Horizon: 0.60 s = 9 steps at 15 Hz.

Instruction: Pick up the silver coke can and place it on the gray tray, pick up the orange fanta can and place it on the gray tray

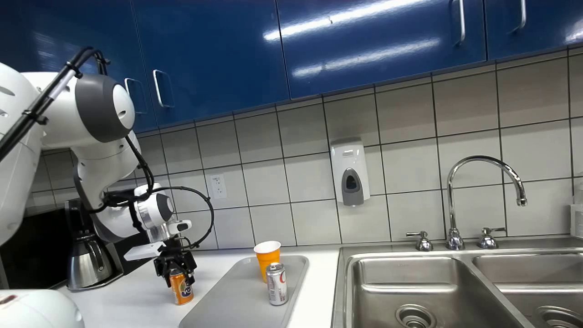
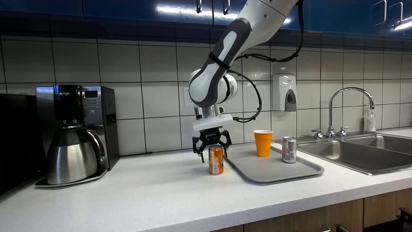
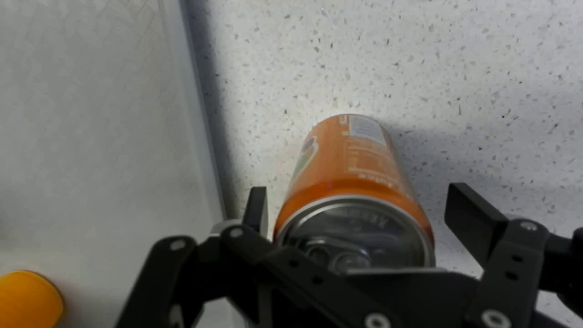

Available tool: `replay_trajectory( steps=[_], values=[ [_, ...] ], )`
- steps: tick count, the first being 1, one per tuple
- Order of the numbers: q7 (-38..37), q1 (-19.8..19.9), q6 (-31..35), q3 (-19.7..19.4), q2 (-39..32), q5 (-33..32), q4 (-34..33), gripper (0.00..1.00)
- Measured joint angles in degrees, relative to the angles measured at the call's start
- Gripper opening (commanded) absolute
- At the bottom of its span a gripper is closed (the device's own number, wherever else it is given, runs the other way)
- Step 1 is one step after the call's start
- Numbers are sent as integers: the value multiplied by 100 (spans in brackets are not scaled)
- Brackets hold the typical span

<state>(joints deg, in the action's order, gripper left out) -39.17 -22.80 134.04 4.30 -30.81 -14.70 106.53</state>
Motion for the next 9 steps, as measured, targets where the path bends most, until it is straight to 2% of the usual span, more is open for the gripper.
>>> replay_trajectory(
  steps=[3, 4, 5, 9],
  values=[
    [0, 0, 0, -1, -21, 0, 0, 100],
    [0, 0, 0, -1, -25, 0, 0, 75],
    [0, 0, 0, -1, -25, 0, 0, 74],
    [0, -2, 8, -5, -22, 1, -7, 43]
  ],
)
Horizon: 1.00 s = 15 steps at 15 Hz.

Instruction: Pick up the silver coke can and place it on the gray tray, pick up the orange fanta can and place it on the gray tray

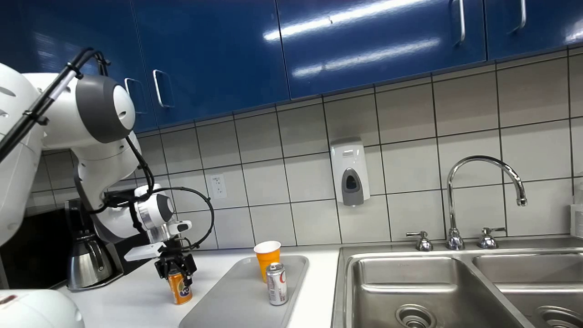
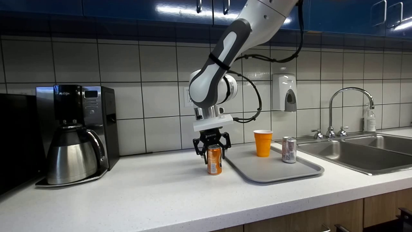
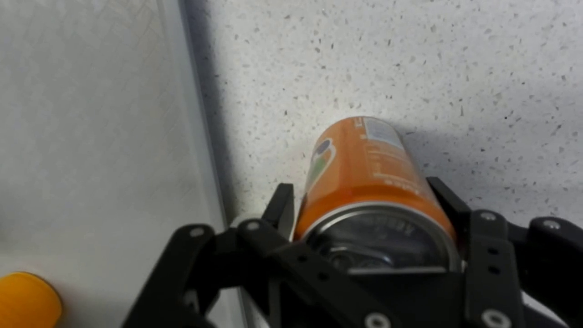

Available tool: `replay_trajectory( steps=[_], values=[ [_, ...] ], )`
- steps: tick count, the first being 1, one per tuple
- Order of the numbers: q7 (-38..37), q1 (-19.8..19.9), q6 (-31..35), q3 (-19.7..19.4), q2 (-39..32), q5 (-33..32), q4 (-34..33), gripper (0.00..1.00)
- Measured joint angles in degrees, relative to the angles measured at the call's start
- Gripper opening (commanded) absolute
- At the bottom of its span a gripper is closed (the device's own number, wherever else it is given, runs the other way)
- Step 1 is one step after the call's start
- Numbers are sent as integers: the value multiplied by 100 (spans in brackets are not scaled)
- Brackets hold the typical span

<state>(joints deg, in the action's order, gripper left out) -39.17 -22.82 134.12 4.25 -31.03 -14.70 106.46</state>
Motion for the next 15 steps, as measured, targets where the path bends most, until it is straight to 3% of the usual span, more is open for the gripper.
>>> replay_trajectory(
  steps=[15],
  values=[
    [-6, -157, 1, 18, 55, 1, 7, 42]
  ],
)
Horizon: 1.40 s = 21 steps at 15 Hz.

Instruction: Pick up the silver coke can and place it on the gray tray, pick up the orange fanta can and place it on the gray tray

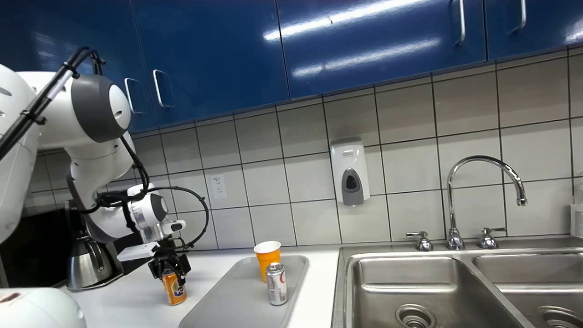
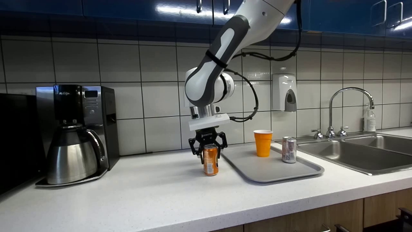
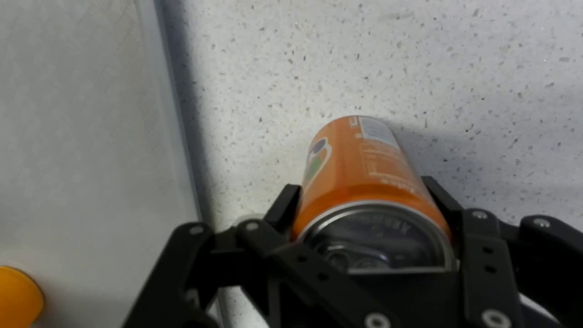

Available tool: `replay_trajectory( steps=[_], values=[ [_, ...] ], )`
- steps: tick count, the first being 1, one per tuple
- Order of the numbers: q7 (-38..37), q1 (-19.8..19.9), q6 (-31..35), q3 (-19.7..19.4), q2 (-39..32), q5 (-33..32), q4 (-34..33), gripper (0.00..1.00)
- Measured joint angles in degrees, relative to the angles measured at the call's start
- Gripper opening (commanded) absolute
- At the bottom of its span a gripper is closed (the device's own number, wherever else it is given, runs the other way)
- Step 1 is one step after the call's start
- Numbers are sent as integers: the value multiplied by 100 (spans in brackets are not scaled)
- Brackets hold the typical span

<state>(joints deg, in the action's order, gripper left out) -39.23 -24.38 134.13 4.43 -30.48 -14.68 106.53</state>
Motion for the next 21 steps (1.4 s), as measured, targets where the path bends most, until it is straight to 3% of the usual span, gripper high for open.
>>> replay_trajectory(
  steps=[11, 21],
  values=[
    [-35, 27, -5, -71, 611, 3, 245, 42],
    [-239, 400, -10, -89, 1756, 3, 1355, 42]
  ],
)
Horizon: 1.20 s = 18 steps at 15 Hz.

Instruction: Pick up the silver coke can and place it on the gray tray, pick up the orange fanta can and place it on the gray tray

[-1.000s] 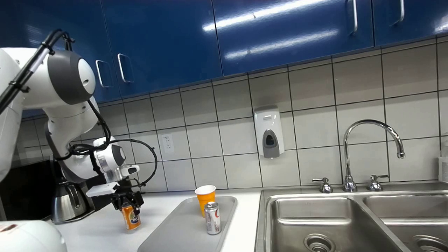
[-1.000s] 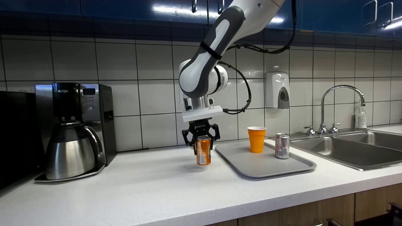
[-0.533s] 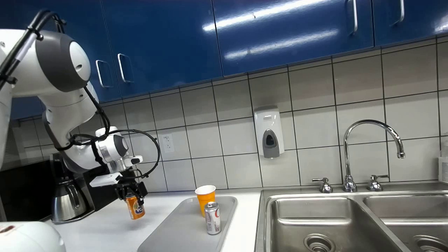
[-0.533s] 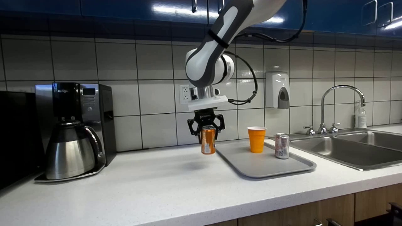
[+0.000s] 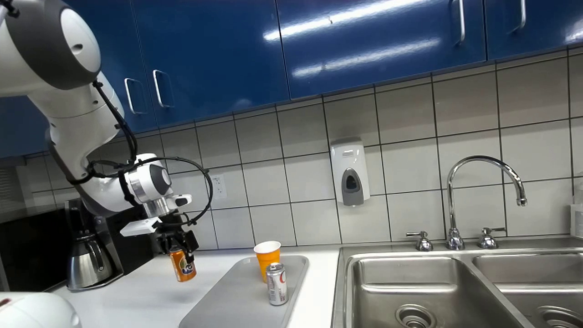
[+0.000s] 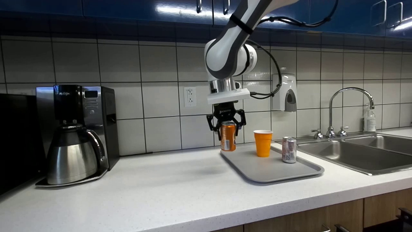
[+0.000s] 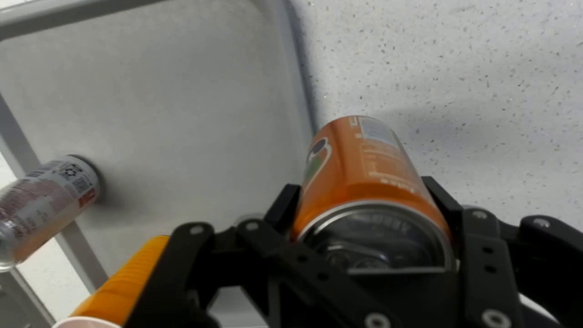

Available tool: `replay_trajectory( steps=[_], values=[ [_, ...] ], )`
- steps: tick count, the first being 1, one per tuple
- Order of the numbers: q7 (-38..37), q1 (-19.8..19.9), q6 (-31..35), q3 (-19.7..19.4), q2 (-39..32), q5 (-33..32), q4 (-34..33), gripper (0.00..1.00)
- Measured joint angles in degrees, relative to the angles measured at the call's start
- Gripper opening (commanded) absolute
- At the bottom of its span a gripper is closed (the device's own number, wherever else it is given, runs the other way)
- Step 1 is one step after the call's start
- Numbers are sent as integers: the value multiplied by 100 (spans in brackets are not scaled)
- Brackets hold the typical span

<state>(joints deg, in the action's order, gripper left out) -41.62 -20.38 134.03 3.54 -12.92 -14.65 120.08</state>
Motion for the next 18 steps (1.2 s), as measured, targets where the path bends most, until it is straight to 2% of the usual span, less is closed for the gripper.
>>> replay_trajectory(
  steps=[4, 11, 18],
  values=[
    [-1, 317, 0, -8, 278, 0, 316, 42],
    [1, 844, 1, -158, 179, 31, 357, 42],
    [2, 965, 1, -219, -222, 143, 342, 42]
  ],
)
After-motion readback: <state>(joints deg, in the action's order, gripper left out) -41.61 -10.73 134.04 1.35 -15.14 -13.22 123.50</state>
